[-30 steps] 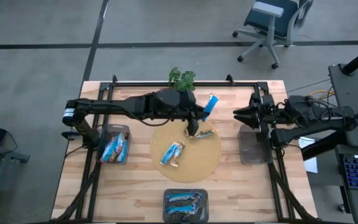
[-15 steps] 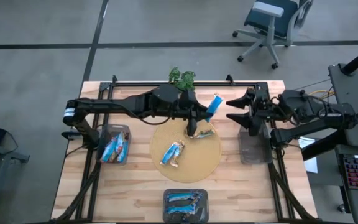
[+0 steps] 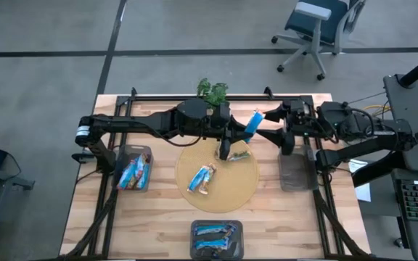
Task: Pick and place Granola Bars by type
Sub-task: Put the yellow granola bar into the top right bin
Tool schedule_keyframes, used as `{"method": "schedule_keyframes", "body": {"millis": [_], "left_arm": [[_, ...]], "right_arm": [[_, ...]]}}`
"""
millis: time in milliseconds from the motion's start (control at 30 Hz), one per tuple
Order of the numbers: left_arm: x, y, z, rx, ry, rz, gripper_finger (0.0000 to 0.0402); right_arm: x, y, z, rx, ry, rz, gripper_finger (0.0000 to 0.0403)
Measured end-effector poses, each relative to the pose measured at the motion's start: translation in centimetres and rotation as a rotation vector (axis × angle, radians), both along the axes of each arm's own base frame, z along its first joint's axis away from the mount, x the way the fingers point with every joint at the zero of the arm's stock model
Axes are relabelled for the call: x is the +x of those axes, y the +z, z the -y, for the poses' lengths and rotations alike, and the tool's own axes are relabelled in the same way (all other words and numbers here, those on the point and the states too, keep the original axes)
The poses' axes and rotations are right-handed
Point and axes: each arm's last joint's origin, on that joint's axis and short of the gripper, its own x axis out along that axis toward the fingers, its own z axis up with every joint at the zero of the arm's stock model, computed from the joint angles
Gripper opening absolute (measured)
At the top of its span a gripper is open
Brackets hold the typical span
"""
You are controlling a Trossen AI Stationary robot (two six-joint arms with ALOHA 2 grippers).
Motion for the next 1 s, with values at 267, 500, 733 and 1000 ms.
{"method": "schedule_keyframes", "body": {"millis": [267,500,733,1000], "left_arm": [[0.0,0.0,0.0,0.006,-0.003,0.002,0.005],[0.3,-0.4,-0.1,0.001,-0.002,-0.013,0.005],[0.5,-0.6,-0.1,0.0,-0.004,-0.02,0.005],[0.5,-0.6,-0.1,-0.001,-0.003,-0.019,0.005]], "right_arm": [[1.0,0.3,0.0,0.003,0.002,-0.006,0.0327],[2.3,0.7,-0.1,-0.017,0.005,-0.022,0.0325],[2.7,0.8,-0.1,-0.028,0.007,-0.029,0.0324],[2.4,0.9,-0.1,-0.024,0.007,-0.021,0.0324]]}}
